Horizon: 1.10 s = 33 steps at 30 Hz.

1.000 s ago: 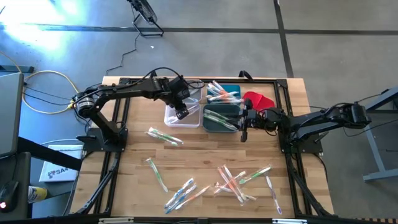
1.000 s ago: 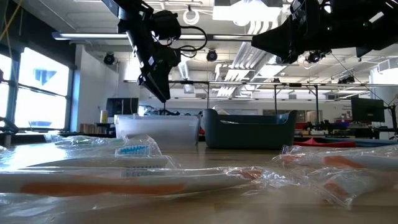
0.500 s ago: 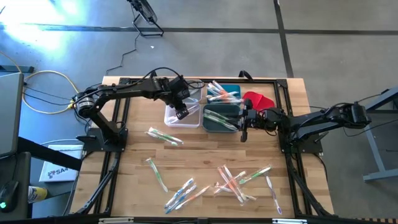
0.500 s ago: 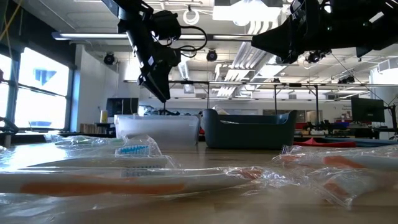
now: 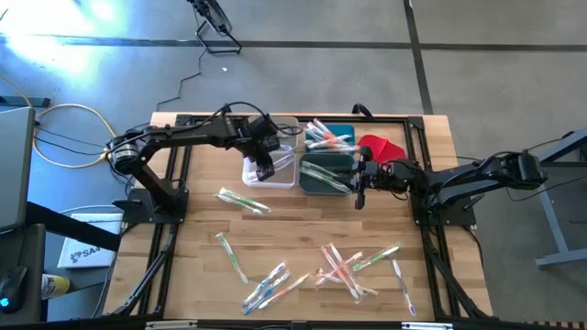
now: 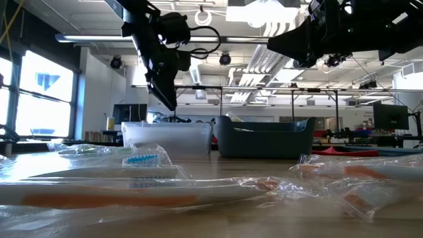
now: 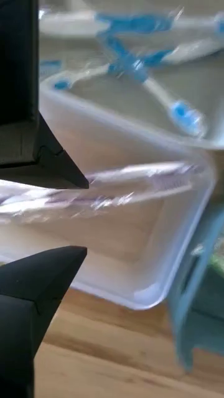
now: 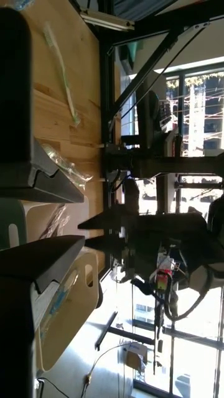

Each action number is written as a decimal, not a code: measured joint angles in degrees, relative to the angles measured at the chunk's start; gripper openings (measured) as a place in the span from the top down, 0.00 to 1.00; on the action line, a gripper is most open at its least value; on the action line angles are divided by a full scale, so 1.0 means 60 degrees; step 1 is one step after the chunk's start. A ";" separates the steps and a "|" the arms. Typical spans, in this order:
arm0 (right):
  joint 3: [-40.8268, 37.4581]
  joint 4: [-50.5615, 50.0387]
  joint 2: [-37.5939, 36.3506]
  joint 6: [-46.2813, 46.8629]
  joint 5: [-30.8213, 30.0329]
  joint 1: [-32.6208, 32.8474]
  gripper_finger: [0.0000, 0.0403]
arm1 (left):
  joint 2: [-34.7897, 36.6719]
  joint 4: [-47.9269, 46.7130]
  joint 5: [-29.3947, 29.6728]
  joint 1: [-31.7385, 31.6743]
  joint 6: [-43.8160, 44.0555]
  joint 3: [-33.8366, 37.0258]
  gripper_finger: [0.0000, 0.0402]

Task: Pick & Place Toothbrushes
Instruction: Put the green toothbrush into the green bin

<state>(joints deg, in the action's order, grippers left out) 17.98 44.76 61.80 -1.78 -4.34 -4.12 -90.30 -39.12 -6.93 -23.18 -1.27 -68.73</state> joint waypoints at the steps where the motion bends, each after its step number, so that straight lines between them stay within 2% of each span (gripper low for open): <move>1: 0.0000 0.0002 0.0000 0.0000 0.0000 0.0000 0.78 | 0.0083 -0.0058 -0.0007 0.0020 0.0002 0.0081 0.61; 7: 0.0000 -0.0002 0.0000 0.0000 0.0011 0.0001 0.78 | 0.0920 0.0237 0.0251 0.0344 0.0266 0.0891 0.61; 19: 0.0000 -0.0001 0.0000 0.0000 0.0000 0.0000 0.78 | 0.3443 0.1073 0.0271 0.1317 0.0543 0.2943 0.61; 33: 0.0000 -0.0002 0.0000 0.0000 -0.0004 0.0002 0.78 | 0.5893 0.0972 0.0354 0.2917 0.0461 0.4287 0.61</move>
<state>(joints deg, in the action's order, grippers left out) 17.98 44.75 61.80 -1.78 -4.36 -4.11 -54.95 -33.28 -4.81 -5.68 1.50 -43.01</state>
